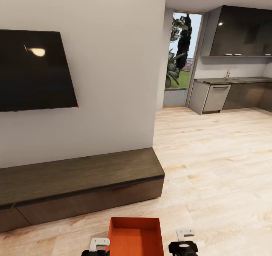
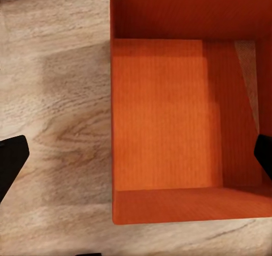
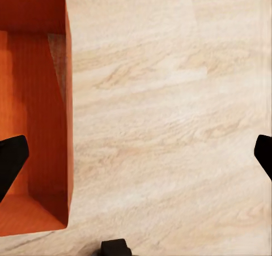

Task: Move the two storage containers from the living room to the garage. In the garage, place one container on the floor and stack the other container on top of it (either order is fine).

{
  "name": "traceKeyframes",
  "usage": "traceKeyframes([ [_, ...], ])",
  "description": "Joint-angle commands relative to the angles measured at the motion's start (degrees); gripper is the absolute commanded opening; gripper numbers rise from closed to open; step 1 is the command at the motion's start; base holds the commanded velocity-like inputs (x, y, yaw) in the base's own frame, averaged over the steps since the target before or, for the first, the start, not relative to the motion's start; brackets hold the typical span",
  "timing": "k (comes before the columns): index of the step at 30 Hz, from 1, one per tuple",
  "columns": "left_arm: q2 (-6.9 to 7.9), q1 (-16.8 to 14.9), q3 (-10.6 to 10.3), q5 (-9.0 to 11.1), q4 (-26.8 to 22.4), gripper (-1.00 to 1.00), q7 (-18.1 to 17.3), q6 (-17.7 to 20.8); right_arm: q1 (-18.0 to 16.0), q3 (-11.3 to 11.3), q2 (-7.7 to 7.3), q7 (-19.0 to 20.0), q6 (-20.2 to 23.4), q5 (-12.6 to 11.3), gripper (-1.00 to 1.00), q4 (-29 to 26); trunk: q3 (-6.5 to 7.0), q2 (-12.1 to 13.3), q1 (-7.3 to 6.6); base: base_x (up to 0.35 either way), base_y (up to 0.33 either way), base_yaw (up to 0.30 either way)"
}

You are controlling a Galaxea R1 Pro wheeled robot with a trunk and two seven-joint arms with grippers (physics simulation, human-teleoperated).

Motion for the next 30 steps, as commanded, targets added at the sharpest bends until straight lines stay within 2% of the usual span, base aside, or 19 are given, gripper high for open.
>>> traceKeyframes([
  [1,0.01,0.0,-0.5,0.6,0.1,1.0,0.1,-0.3,0.1,0.4,-0.09,-1.6,0.2,-0.1,1.0,0.2,-0.05,0.0,0.0,0.0,0.0,0.0],
  [9,0.01,-0.1,-0.6,0.5,0.0,1.0,0.2,-0.3,0.2,0.0,-0.68,-3.4,-0.3,-0.5,1.0,0.9,-0.05,0.0,0.0,0.0,0.0,0.0],
  [30,0.01,0.0,-0.6,0.5,0.0,1.0,0.5,-0.1,0.2,0.8,0.31,-2.8,-4.4,-0.3,1.0,1.0,-0.05,0.0,0.0,0.0,0.0,0.0],
])
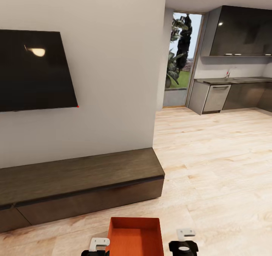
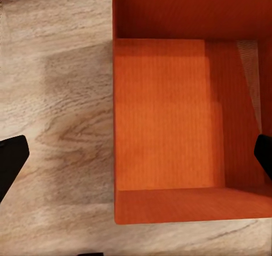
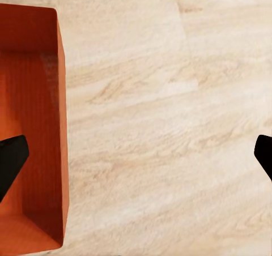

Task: Move the two storage containers from the living room to the garage. In the garage, place one container on the floor and stack the other container on top of it (either order is fine).

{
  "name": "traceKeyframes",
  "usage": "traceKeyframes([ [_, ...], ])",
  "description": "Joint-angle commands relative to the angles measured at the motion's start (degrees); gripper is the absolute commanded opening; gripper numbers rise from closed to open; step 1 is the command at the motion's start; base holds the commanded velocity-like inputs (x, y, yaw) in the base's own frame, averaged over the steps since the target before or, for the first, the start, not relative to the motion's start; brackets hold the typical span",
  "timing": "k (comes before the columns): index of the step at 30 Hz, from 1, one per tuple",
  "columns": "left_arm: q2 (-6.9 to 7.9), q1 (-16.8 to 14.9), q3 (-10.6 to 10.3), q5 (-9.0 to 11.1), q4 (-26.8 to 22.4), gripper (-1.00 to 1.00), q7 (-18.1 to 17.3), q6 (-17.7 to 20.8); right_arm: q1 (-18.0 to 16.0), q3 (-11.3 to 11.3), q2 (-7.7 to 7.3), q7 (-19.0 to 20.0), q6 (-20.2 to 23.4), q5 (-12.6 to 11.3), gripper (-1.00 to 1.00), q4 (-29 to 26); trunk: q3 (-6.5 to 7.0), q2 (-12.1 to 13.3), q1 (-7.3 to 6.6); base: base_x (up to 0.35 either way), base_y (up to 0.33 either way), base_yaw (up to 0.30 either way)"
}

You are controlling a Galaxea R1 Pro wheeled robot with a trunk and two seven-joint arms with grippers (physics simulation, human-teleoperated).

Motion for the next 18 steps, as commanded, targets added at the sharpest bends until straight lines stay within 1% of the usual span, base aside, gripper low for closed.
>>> traceKeyframes([
  [1,0.0,0.0,-0.5,0.6,0.1,1.0,0.1,-0.2,0.0,0.5,0.27,0.1,0.5,0.1,1.0,-0.1,-0.05,0.0,0.0,0.0,0.0,0.0],
  [3,0.0,0.0,-0.5,0.5,0.1,1.0,0.2,-0.3,0.0,0.6,0.93,0.6,0.5,0.2,1.0,-0.1,-0.05,0.0,0.0,0.0,0.0,0.0],
  [5,0.0,0.0,-0.5,0.5,0.1,1.0,0.3,-0.3,0.0,0.9,1.21,0.8,0.4,0.3,1.0,-0.1,-0.05,0.0,0.0,0.0,0.0,0.0],
  [7,0.0,-0.1,-0.6,0.5,0.1,1.0,0.4,-0.3,0.0,2.0,1.41,0.9,0.0,0.4,1.0,-0.2,-0.05,0.0,0.0,0.0,0.0,0.0],
  [11,0.0,0.0,-0.6,0.5,0.1,1.0,0.5,-0.3,0.0,2.9,1.48,1.0,-1.2,0.0,1.0,-0.2,-0.05,0.0,0.0,0.0,0.0,0.0],
  [18,0.0,0.0,-0.6,0.5,0.1,1.0,0.8,-0.4,0.0,3.3,1.47,1.2,-2.1,-0.2,1.0,0.1,-0.05,0.0,0.0,0.0,0.0,0.0],
])
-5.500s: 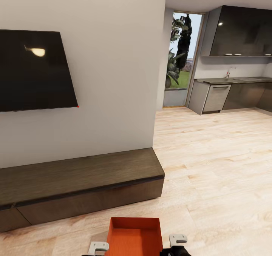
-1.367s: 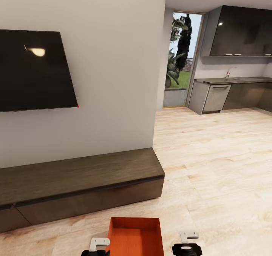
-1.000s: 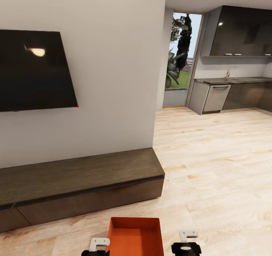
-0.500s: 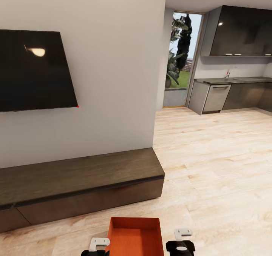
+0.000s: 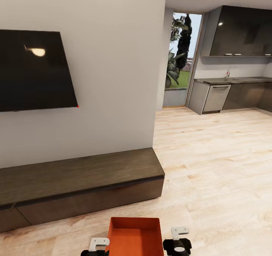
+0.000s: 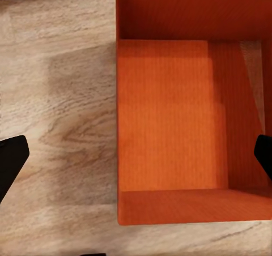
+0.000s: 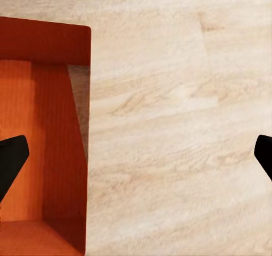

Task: Move the two storage containers from the living room to the garage. In the garage, place one container on the floor and stack the other container on top of it (either order is fine).

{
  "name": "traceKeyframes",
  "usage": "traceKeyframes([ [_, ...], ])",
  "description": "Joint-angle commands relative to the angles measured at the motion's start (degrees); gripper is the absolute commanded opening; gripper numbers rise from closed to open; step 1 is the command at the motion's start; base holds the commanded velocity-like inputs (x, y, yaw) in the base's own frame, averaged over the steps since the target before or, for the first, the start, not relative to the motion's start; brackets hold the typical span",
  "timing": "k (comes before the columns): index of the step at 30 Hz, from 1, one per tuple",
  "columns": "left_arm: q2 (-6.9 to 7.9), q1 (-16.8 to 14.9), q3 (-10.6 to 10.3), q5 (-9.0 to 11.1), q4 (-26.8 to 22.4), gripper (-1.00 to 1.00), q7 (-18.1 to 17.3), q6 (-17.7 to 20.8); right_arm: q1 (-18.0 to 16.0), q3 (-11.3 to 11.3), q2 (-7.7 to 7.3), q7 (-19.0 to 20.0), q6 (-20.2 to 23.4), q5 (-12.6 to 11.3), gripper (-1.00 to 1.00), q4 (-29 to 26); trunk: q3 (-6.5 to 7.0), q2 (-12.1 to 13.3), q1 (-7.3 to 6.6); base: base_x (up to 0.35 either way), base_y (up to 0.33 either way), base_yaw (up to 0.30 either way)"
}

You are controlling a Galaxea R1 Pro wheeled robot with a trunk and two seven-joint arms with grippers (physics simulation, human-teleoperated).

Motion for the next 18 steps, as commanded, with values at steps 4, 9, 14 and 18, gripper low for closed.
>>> traceKeyframes([
  [4,0.0,0.0,-0.5,0.5,0.1,1.0,0.2,-0.2,0.0,0.7,0.15,-0.3,0.2,0.2,1.0,0.8,-0.05,0.0,0.0,0.0,0.0,0.0],
  [9,0.0,0.0,-0.4,0.5,0.1,1.0,0.2,-0.1,0.0,0.8,0.28,-0.3,0.1,0.1,1.0,1.5,-0.05,0.0,0.0,0.0,0.0,0.0],
  [14,0.0,0.0,-0.4,0.6,0.1,1.0,0.2,-0.1,0.0,0.7,0.21,-0.3,0.2,-0.1,1.0,1.6,-0.05,0.0,0.0,0.0,0.0,0.0],
  [18,0.0,0.0,-0.4,0.6,0.1,1.0,0.2,-0.1,0.0,0.7,0.2,-0.3,0.2,-0.1,1.0,1.6,-0.05,0.0,0.0,0.0,0.0,0.0],
])
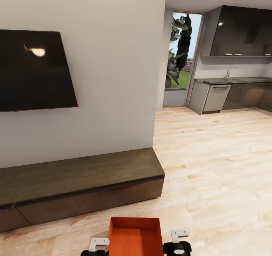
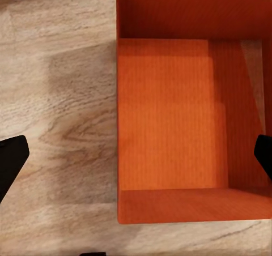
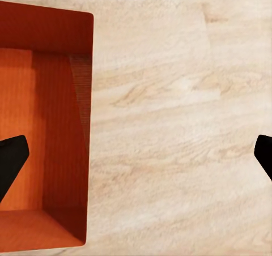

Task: Move the two storage containers from the living room to the garage. In the garage, place one container on the floor and stack the other container on top of it (either order is fine).

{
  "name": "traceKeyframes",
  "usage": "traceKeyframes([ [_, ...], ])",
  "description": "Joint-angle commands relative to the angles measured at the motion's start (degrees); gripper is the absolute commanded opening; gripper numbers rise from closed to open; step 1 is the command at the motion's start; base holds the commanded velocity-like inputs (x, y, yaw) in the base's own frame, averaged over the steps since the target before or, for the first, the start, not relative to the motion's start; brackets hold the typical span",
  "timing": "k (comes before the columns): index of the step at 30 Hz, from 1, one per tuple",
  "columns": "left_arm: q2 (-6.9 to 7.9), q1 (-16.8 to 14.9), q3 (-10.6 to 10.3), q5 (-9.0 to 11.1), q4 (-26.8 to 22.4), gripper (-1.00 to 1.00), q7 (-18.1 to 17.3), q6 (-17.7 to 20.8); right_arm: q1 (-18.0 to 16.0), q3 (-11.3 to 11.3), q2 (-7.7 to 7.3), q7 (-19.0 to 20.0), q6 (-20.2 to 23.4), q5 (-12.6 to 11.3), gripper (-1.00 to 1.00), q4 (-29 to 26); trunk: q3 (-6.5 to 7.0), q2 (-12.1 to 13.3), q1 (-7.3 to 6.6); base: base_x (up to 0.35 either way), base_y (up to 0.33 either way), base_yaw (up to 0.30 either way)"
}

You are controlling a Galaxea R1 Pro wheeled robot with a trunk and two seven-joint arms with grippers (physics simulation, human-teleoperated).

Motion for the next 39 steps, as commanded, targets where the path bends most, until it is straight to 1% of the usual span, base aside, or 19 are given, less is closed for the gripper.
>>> traceKeyframes([
  [1,0.0,0.0,-0.5,0.5,0.1,1.0,0.1,-0.2,0.0,0.4,-0.01,-0.3,0.3,0.0,1.0,0.0,-0.05,0.0,0.0,0.0,0.0,0.0],
  [9,0.0,0.0,-0.5,0.5,0.1,1.0,0.2,-0.2,0.0,0.3,-0.09,-0.3,0.3,0.0,1.0,0.0,-0.05,0.0,0.0,0.0,0.0,0.0],
  [18,0.0,0.0,-0.5,0.5,0.1,1.0,0.2,-0.3,0.0,0.3,-0.22,-0.3,0.4,0.0,1.0,0.0,-1.67,-3.6,1.97,0.0,0.0,0.0],
  [24,0.0,0.0,-0.5,0.5,0.1,1.0,0.2,-0.2,0.0,0.3,-0.16,0.0,0.7,0.0,1.0,0.1,-1.67,-3.6,1.97,0.0,0.0,0.0],
  [26,0.0,0.0,-0.5,0.5,0.1,1.0,0.2,-0.2,0.0,0.4,-0.12,1.8,0.9,0.0,1.0,0.3,-1.67,-3.6,1.97,0.0,0.0,0.0],
  [28,0.0,0.0,-0.5,0.5,0.1,1.0,0.1,-0.2,0.0,0.3,-0.13,5.1,1.2,0.0,1.0,0.4,-1.67,-3.6,1.97,0.0,0.0,0.0],
  [30,0.0,0.0,-0.5,0.5,0.1,1.0,0.1,-0.2,0.0,0.3,-0.15,6.7,1.3,0.0,1.0,0.4,-1.67,-3.6,1.97,0.0,0.0,0.0],
  [36,0.0,0.0,-0.5,0.5,0.1,1.0,0.1,-0.2,0.0,0.3,-0.12,9.7,1.3,0.0,1.0,0.5,-1.67,-3.6,1.97,0.0,0.0,0.0],
  [39,0.0,0.0,-0.5,0.5,0.1,1.0,0.1,-0.2,0.0,0.0,-0.29,10.5,1.3,0.0,1.0,0.4,-1.67,-3.6,1.97,0.0,0.0,0.0],
])
